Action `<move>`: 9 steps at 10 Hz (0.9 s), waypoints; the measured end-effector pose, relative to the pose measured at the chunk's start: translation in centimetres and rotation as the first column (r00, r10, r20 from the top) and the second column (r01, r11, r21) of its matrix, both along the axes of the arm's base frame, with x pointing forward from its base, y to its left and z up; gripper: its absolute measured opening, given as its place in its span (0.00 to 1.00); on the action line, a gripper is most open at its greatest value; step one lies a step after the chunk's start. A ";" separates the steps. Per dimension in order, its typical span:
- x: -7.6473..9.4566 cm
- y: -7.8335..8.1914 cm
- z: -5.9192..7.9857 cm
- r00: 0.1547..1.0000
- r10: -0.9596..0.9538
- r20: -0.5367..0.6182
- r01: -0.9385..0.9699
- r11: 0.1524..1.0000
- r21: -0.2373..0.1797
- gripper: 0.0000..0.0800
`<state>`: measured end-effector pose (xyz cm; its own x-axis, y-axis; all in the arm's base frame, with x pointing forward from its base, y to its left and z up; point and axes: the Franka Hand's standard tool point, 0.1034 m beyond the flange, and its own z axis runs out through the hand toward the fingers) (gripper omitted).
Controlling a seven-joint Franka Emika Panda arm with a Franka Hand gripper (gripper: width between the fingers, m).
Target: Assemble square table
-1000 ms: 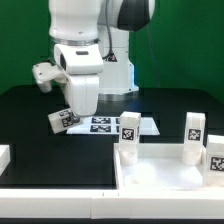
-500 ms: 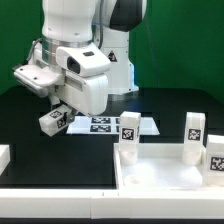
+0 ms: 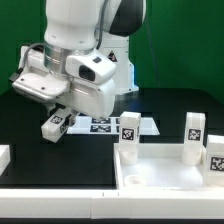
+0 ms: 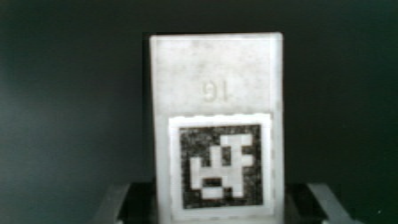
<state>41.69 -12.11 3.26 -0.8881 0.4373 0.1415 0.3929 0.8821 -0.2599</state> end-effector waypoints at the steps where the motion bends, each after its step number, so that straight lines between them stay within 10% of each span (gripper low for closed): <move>1: 0.2 0.3 -0.4 1.000 -0.018 -0.021 0.017 1.000 -0.013 0.36; 5: 0.1 0.7 -1.7 0.990 -0.141 -0.021 0.139 0.986 -0.088 0.36; 9: 0.0 0.3 -1.7 0.989 -0.149 -0.019 0.146 0.985 -0.094 0.61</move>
Offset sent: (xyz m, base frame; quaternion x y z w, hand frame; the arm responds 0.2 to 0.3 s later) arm -0.0056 0.0093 -0.0233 0.0259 0.0391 0.0307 0.9984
